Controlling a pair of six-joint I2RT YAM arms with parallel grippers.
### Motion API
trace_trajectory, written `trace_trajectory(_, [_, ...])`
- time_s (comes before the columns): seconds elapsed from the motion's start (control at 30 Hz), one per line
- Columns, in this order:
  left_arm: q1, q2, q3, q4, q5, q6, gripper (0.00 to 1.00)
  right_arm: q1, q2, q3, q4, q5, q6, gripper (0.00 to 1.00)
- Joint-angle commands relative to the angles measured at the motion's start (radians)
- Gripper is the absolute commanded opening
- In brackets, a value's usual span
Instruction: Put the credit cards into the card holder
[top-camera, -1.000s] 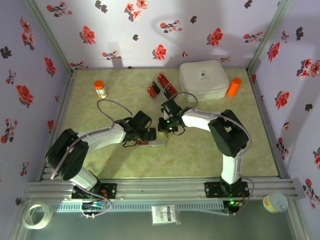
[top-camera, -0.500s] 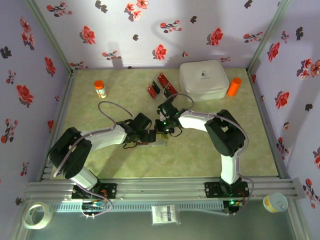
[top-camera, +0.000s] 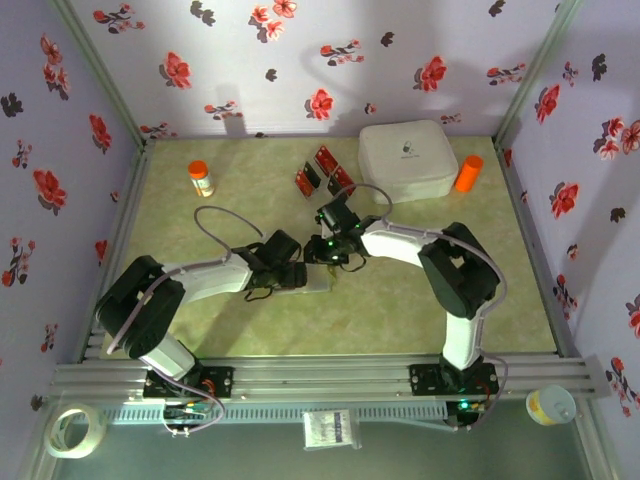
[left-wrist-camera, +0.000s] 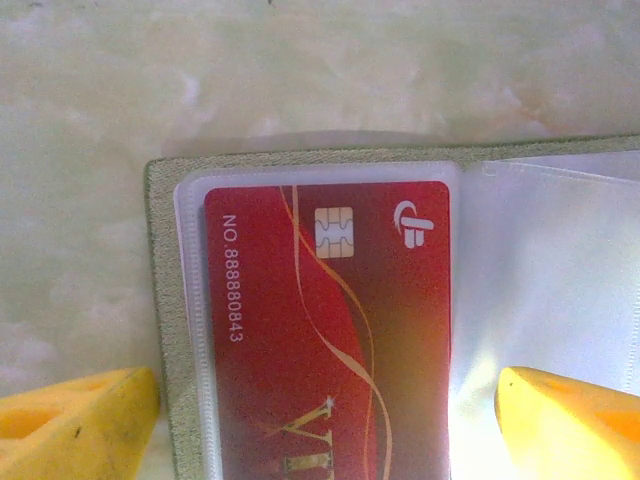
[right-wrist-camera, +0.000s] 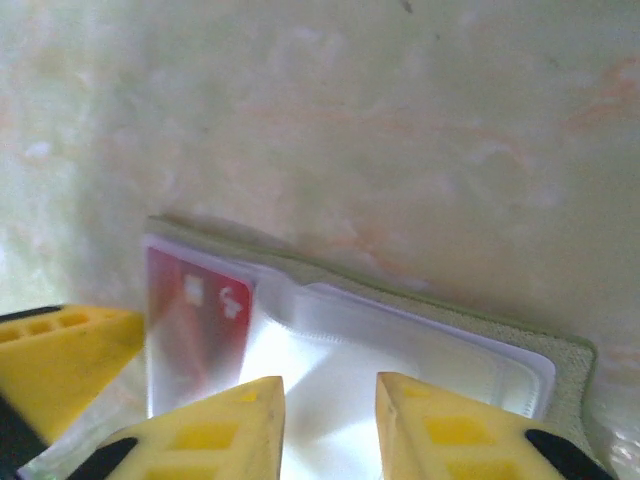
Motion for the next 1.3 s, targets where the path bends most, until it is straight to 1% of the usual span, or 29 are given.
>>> trace_trajectory(0.0, [-0.006,0.009,-0.034,0.025,0.015,-0.005,0.88,-0.010,-0.050,-0.039,0.024,0.020,0.041,0.34])
trace_trajectory(0.23, [-0.006,-0.001,-0.044,0.036,0.016,-0.007,0.88,-0.009,-0.031,-0.094,0.106,0.017,0.105,0.40])
trace_trajectory(0.77, [-0.005,-0.015,-0.053,0.042,0.018,-0.011,0.88,-0.009,0.041,-0.118,0.193,-0.026,0.167,0.43])
trace_trajectory(0.97, [-0.006,-0.016,-0.053,0.042,0.018,-0.010,0.88,-0.012,0.007,-0.131,0.178,0.004,0.159,0.43])
trace_trajectory(1.1, [-0.006,-0.016,-0.053,0.044,0.018,-0.011,0.87,-0.015,-0.021,-0.142,0.179,0.011,0.159,0.47])
trace_trajectory(1.27, [-0.006,-0.014,-0.055,0.046,0.018,-0.011,0.87,-0.015,-0.051,-0.148,0.168,0.024,0.155,0.48])
